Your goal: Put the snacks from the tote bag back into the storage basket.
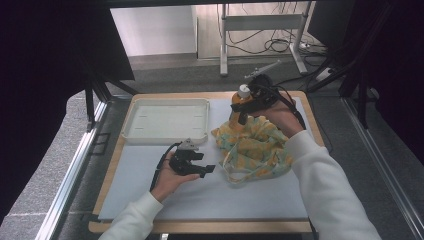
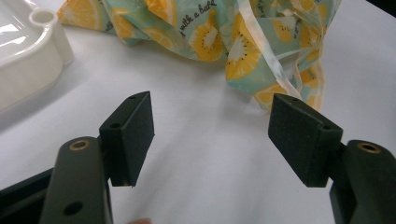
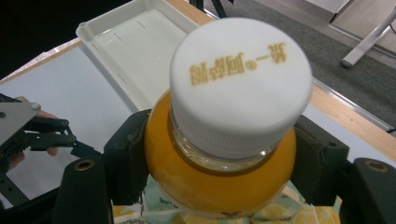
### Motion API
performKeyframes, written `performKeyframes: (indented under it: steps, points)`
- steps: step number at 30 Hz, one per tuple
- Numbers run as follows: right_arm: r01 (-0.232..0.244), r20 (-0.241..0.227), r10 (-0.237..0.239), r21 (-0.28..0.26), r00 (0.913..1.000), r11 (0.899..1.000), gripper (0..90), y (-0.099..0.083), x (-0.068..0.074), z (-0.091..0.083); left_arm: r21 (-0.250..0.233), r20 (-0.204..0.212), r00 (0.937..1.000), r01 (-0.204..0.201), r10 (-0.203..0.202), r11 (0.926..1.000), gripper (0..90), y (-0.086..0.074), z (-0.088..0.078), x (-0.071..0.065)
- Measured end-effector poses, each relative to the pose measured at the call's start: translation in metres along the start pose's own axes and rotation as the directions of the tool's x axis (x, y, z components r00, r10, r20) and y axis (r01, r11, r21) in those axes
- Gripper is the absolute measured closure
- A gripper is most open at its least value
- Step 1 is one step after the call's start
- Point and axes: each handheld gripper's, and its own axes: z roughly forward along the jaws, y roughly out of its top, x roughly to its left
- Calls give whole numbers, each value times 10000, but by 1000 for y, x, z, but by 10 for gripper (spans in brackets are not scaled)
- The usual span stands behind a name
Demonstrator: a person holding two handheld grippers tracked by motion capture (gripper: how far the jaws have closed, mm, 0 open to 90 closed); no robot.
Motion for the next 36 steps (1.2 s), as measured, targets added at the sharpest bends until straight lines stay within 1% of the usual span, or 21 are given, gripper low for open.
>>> performKeyframes:
  steps: [4,18,36]
  points:
    - [87,-99,-87,0,9999,10000,305,4,4,6,-10,-8,10000,-15,15,10000,308,0,0,0]
    - [156,-327,-156,-2,9993,9999,305,17,14,30,-63,57,10000,-11,12,10000,308,0,-1,-1]
    - [328,-531,-318,177,9981,9993,305,32,28,61,-112,86,10000,2,-1,9999,307,-1,-3,2]
